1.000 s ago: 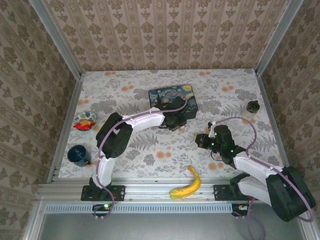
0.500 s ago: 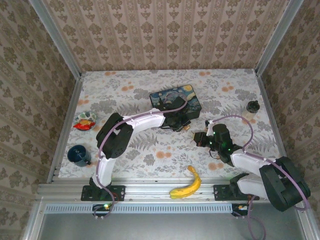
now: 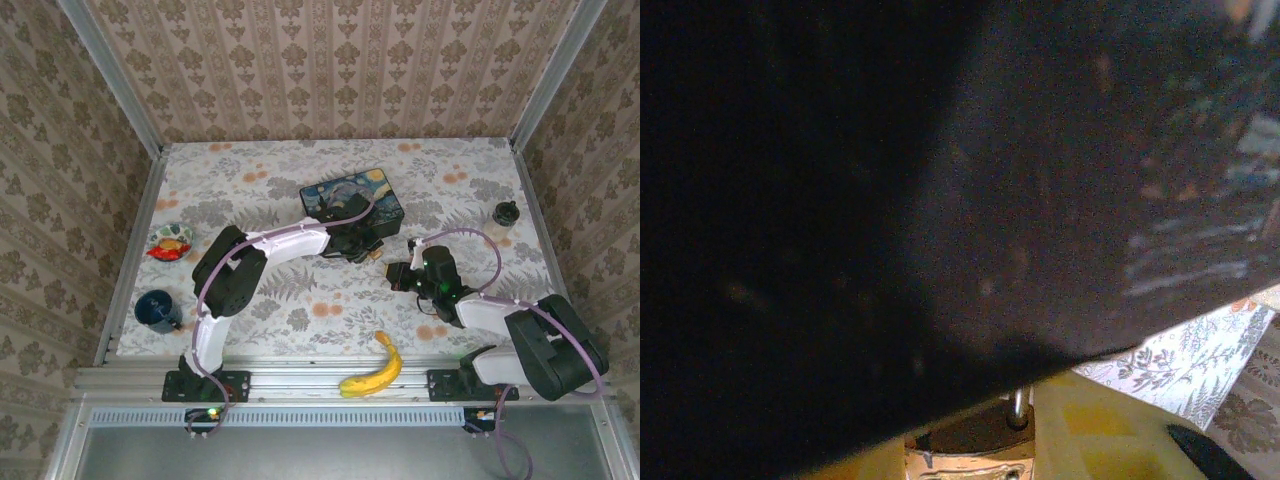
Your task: Unlock the padlock with the key
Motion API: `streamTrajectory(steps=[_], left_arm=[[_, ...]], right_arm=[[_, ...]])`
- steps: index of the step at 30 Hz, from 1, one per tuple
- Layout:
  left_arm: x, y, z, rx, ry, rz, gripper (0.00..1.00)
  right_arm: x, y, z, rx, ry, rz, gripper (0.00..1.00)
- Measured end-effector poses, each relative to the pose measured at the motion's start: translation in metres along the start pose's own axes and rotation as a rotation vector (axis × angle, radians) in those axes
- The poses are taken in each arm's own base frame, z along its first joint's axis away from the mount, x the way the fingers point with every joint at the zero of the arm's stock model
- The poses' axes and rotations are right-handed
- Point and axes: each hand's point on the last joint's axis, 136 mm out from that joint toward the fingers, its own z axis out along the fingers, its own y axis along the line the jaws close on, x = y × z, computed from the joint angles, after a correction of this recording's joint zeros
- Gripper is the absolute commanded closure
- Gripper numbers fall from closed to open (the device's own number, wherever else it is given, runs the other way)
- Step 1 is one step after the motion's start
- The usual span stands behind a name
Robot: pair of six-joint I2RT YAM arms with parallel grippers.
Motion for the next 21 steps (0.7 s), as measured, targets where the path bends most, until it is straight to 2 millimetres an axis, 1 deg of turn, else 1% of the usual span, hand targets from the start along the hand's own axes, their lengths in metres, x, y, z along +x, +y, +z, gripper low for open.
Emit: streamTrajectory(steps=[6,12,21], left_arm=[[0.0,-0.002,0.0,0.012,0.003,-0.005,1.0],[0.0,-0.003,0.001,0.019,0.003,-0.005,1.0],[-0.001,-0.005,0.002,0.035,0.0,-0.002,1.0]], right_arm=[[-0.014,0.008,0.002,-0.017,-0.032,-0.011,1.0],[-0.012,0.003,0.007,-0.008,-0.021,-0.006,1.0],[-0.017,-0.001,0.006,-0.001,-0.038,0.002,1.0]])
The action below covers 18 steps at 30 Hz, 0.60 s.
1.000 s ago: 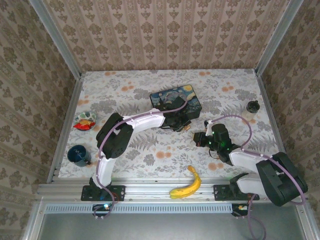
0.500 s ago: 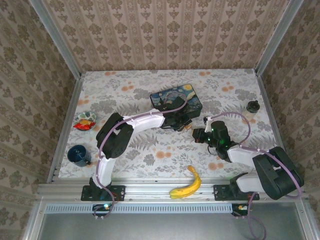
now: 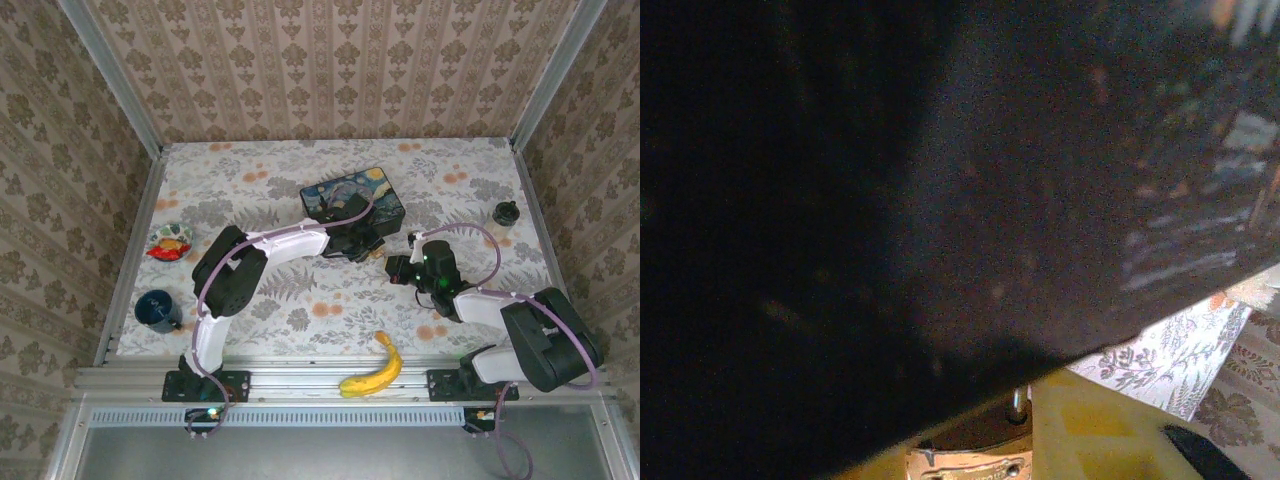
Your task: Unlock the padlock with the key
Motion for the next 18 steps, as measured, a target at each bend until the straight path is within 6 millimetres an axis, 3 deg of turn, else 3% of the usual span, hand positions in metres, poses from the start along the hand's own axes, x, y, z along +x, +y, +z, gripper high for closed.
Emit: streamTrajectory(steps=[18], left_arm=[[-0.0005,-0.0024,0.0007,0.016,0.001,-0.005,1.0]], right_arm=[[-0.0016,-0.0073,-0.0084,0.017,-0.016,0.017,1.0]])
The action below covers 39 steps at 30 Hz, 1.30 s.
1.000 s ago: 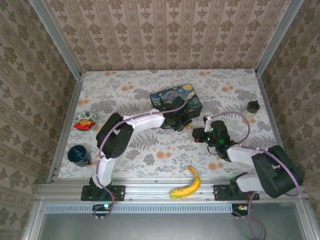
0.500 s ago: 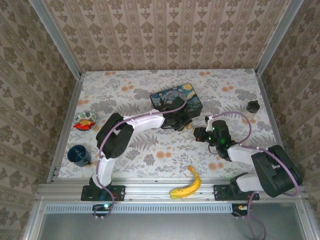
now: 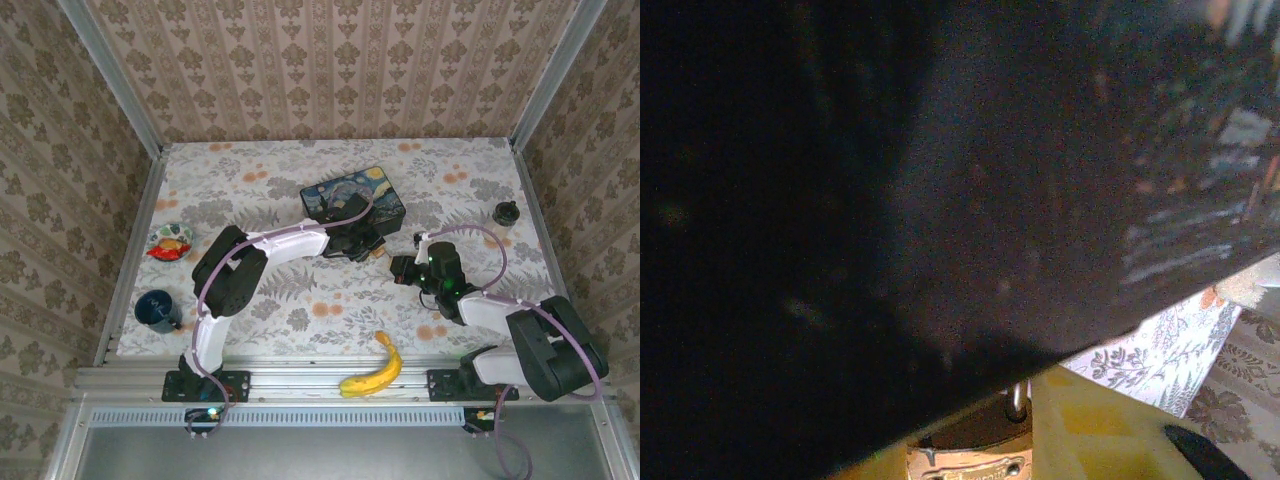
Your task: Unlock the padlock with the key
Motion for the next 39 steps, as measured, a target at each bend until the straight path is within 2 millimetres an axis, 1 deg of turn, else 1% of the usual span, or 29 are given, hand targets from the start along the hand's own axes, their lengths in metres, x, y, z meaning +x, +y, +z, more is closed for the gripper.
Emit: streamTrajectory(steps=[8,11,15,22,39], left_arm=[[-0.002,-0.002,0.0,0.009,0.003,-0.007,1.0],[-0.001,-0.003,0.0,0.014,0.006,-0.01,1.0],[-0.001,-0.003,0.0,0.019,0.008,-0.01,1.0],[-0.001,-0.004,0.0,0.026,0.007,-0.008,1.0],[-0.005,-0.006,0.0,0.041,0.004,-0.014,1.0]], right_arm=[[0.01,-0.007,0.006,0.015,0.041,0.033,1.0],[0.012,-0.007,0.007,0.011,0.05,0.039,1.0],[0.012,-0.005,0.008,0.0,0.052,0.042,1.0],[0.005,-0.001,0.008,-0.018,0.033,0.047,1.0],[0.004,-0.001,0.013,-0.037,0.034,0.082,1.0]])
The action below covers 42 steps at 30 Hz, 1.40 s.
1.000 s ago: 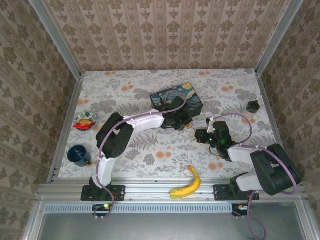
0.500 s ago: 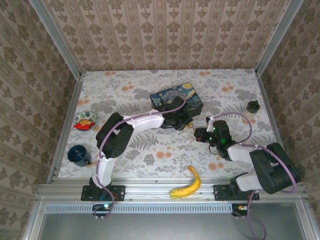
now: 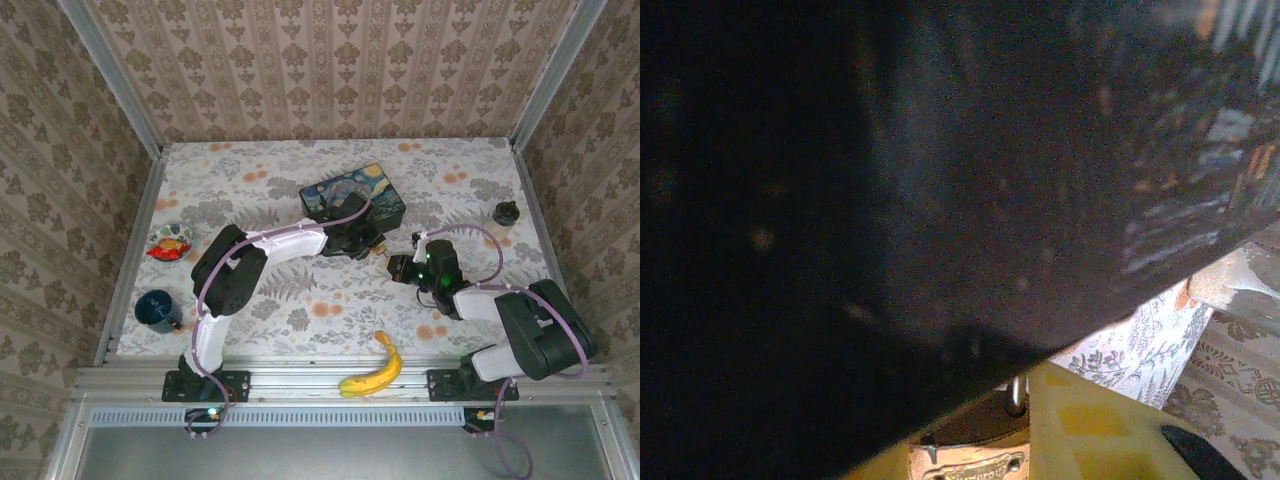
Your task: Unlock the padlock with the key
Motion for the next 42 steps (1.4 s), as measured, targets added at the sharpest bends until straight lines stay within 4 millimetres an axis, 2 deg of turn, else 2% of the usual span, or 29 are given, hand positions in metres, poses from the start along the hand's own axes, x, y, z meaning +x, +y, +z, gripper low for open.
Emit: streamTrajectory(steps=[26,42], left_arm=[[-0.0008,-0.0038,0.0007,0.022,-0.002,-0.018,1.0],[-0.0038,-0.0038,0.0007,0.024,-0.012,-0.02,1.0]], right_arm=[[-0.009,0.0037,-0.0066,-0.009,-0.03,0.004,1.0],[-0.0087,0.0004,0.001,-0.014,-0.035,0.054,1.0]])
